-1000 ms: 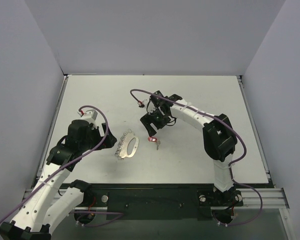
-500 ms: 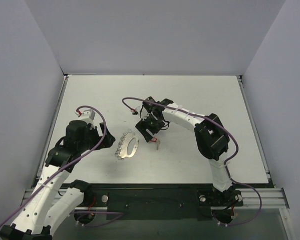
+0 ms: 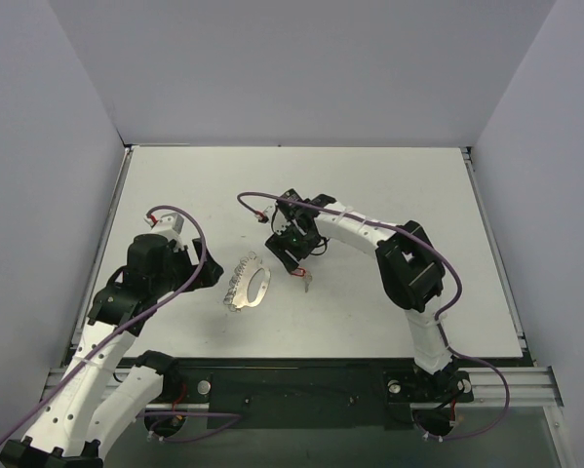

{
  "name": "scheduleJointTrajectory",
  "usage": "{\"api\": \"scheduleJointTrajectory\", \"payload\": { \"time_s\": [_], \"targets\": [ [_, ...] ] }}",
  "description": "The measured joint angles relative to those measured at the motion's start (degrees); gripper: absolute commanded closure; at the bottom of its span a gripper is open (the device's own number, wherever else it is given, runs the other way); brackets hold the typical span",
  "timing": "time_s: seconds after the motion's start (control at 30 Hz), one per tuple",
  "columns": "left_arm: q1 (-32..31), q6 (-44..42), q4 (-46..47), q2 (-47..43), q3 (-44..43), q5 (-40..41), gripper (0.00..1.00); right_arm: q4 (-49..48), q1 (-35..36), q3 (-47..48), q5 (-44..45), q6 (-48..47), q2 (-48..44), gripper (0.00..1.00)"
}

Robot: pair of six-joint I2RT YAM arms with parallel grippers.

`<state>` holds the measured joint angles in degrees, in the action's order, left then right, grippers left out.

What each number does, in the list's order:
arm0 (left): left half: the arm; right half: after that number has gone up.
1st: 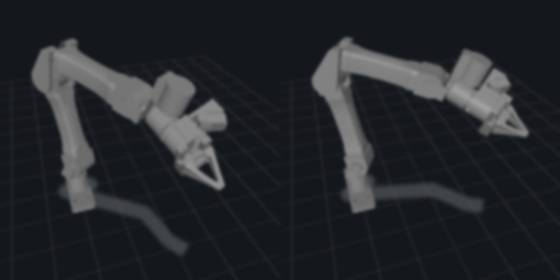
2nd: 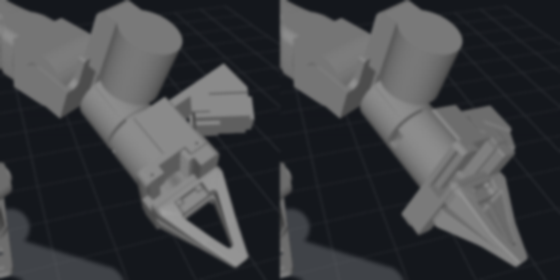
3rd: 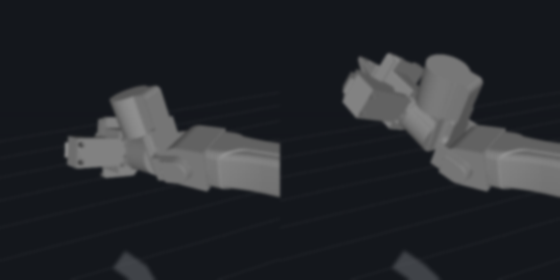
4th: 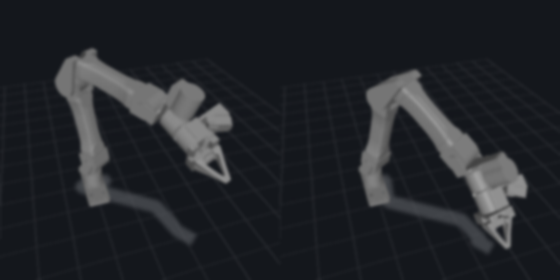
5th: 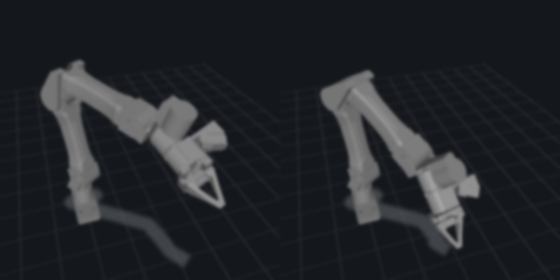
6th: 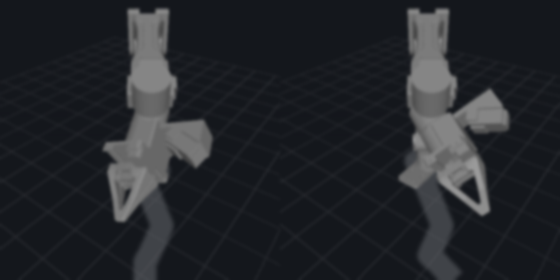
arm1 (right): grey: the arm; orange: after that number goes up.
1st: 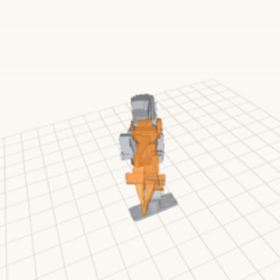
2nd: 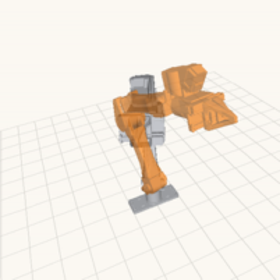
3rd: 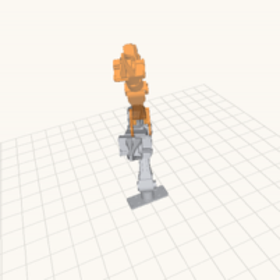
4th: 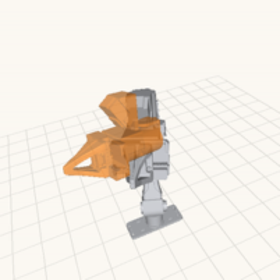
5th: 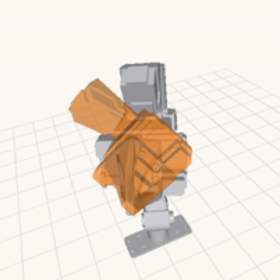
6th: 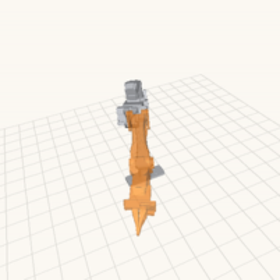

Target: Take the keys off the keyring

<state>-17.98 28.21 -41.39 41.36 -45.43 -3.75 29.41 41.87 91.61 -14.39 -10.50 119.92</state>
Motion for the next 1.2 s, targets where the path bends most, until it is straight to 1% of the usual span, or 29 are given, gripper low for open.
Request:
{"api": "scheduleJointTrajectory", "payload": {
  "time_s": [0.13,0.37,0.47,0.7,0.83,0.87,0.9,0.93,1.03,1.07,1.17,1.2],
  "targets": [
    [0.2,0.0,0.0,0.1,0.0,0.0,0.11,-0.6,0.8,-1.0,0.9,0.1,0.0,0.42],
    [0.5,0.0,0.0,0.2,0.0,0.0,0.11,-1.7,2.1,-3.2,1.1,0.6,0.5,0.52],
    [0.6,0.0,0.0,0.2,0.0,0.0,0.11,-2.3,2.4,-3.2,1.6,1.0,0.7,0.53],
    [0.8,0.0,0.0,0.3,0.0,0.0,0.11,-2.9,2.4,-3.3,2.0,1.5,0.7,0.75],
    [0.8,0.0,0.0,0.3,0.0,0.0,0.11,-3.0,2.5,-3.3,2.3,1.6,0.7,0.77],
    [0.9,0.0,0.0,0.3,0.0,0.0,0.11,-3.0,2.5,-3.3,2.3,1.6,0.7,0.80],
    [0.9,0.0,0.0,0.3,0.0,0.0,0.11,-3.0,2.5,-3.3,2.3,1.7,0.7,0.81],
    [0.9,0.0,0.0,0.3,0.0,0.0,0.11,-2.9,2.6,-3.3,2.3,1.7,0.7,0.85],
    [0.9,0.0,0.0,0.3,0.0,0.0,0.11,-2.7,2.7,-3.3,2.6,1.7,0.7,0.89],
    [0.9,0.0,0.0,0.3,0.0,0.0,0.11,-2.6,2.8,-3.2,2.8,1.7,0.6,0.92],
    [0.9,0.0,0.0,0.3,0.0,0.0,0.11,-2.5,2.8,-3.0,3.0,1.9,0.6,0.97],
    [0.9,0.0,0.0,0.3,0.0,0.0,0.11,-2.3,2.8,-2.8,3.1,1.9,0.6,1.00]
  ]
}}
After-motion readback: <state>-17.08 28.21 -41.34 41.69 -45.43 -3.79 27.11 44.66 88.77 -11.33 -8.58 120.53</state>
